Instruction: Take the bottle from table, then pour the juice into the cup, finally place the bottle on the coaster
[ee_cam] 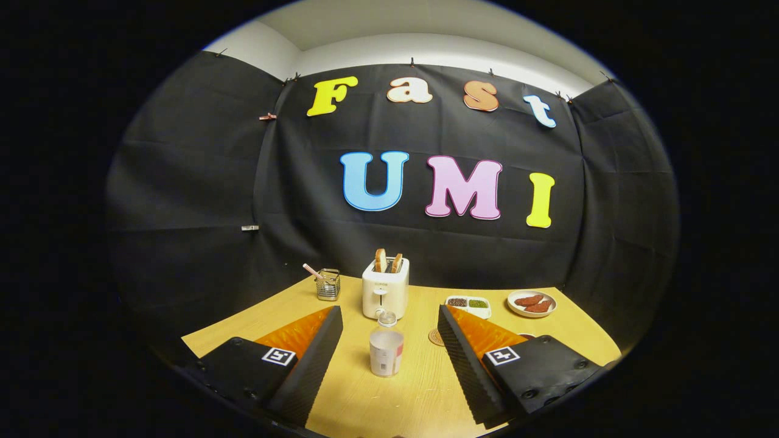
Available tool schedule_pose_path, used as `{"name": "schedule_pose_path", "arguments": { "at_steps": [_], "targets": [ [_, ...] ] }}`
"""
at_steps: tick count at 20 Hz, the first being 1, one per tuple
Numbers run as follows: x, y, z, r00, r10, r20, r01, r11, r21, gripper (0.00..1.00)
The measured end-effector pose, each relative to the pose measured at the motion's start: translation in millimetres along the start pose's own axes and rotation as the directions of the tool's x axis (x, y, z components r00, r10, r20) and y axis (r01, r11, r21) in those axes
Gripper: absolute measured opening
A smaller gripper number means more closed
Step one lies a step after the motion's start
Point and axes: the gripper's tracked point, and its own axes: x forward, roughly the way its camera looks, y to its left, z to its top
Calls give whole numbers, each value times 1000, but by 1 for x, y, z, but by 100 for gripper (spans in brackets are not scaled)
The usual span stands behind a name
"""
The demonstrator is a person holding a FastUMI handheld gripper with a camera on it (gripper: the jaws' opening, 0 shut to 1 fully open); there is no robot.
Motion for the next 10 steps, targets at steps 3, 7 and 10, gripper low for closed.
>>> {"name": "schedule_pose_path", "arguments": {
  "at_steps": [3,7,10],
  "targets": [
    [16,4,-23,999,-21,-26,21,1000,10,97],
    [42,5,-64,997,-35,-66,35,999,1,97],
    [62,6,-95,995,-44,-84,42,999,-28,97]
  ]
}}
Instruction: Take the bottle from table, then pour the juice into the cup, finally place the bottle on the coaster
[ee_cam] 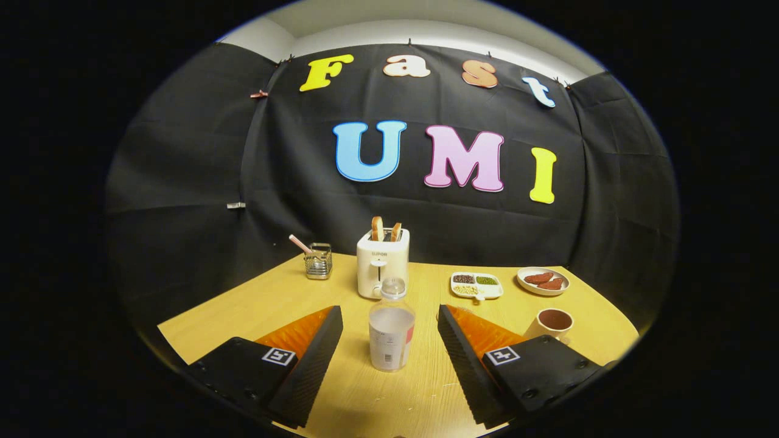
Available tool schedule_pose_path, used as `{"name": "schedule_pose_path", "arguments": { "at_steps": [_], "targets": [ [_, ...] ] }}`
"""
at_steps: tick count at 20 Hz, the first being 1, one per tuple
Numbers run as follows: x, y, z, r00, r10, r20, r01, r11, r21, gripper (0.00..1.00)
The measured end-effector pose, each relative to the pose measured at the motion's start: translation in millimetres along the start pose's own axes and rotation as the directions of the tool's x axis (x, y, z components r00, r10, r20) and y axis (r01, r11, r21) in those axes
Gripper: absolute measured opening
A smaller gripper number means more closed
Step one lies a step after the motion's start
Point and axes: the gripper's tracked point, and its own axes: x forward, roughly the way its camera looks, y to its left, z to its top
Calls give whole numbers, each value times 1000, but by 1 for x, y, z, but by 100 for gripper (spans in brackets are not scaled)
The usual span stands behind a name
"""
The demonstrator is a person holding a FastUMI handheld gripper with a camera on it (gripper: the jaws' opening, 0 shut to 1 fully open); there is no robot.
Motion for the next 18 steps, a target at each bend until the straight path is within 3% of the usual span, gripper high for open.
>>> {"name": "schedule_pose_path", "arguments": {
  "at_steps": [11,18],
  "targets": [
    [69,1,-62,997,-74,-5,74,997,-3,97],
    [95,-1,-64,994,-105,4,105,994,5,94]
  ]
}}
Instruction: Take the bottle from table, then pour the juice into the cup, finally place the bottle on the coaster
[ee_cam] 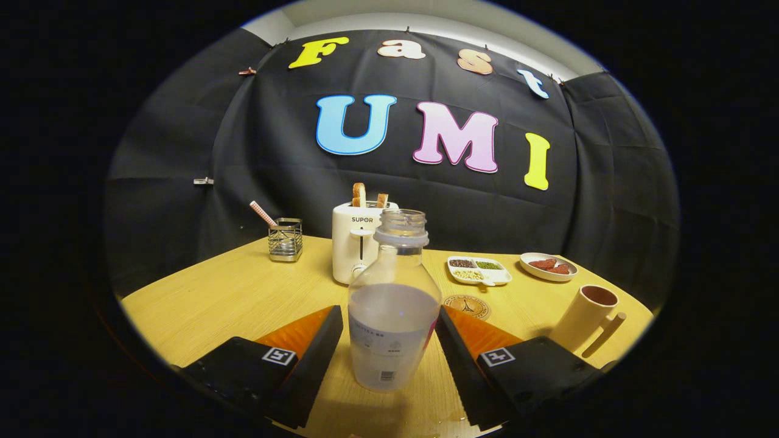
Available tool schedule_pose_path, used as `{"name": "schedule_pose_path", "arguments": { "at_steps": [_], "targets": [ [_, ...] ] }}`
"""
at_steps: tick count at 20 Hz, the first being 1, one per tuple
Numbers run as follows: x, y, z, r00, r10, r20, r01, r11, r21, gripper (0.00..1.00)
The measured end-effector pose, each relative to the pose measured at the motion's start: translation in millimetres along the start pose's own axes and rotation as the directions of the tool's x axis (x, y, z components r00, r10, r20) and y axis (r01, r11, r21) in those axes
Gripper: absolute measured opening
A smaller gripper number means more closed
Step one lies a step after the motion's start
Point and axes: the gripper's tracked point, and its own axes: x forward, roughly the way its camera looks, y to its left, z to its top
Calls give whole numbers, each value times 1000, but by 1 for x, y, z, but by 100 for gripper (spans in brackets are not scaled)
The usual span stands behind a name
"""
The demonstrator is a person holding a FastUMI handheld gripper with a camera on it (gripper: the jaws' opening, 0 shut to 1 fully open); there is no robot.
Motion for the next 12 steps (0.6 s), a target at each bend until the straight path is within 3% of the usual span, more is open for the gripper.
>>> {"name": "schedule_pose_path", "arguments": {
  "at_steps": [5,8,12],
  "targets": [
    [13,1,4,1000,-4,11,4,1000,5,90],
    [17,-1,1,1000,-6,13,6,1000,-4,81],
    [13,-2,1,999,31,-20,-31,1000,0,77]
  ]
}}
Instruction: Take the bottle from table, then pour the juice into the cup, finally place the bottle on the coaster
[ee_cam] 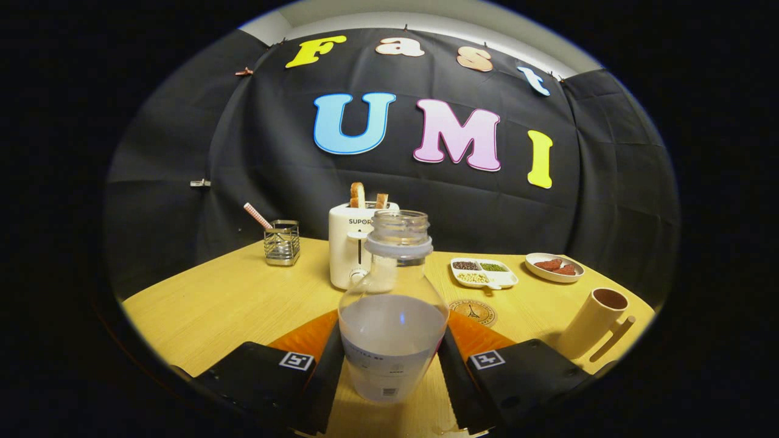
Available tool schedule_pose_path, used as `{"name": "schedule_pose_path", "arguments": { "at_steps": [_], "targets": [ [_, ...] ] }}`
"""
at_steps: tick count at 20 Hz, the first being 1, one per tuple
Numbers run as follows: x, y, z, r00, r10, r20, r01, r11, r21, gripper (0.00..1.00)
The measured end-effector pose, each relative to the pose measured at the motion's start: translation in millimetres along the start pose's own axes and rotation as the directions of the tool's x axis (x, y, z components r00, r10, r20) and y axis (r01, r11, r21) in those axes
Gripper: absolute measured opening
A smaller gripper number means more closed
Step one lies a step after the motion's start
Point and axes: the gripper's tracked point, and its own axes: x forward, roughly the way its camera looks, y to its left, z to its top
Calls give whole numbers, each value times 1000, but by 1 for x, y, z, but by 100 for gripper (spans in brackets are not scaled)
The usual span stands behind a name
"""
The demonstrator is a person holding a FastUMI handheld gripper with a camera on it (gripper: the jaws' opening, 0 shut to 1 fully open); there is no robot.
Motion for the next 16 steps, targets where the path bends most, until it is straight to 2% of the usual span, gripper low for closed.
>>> {"name": "schedule_pose_path", "arguments": {
  "at_steps": [4,12,16],
  "targets": [
    [-13,-10,17,999,48,-1,-48,999,17,72],
    [-52,-44,61,990,104,-93,-82,973,215,71],
    [-71,-67,87,989,123,-85,-79,912,403,71]
  ]
}}
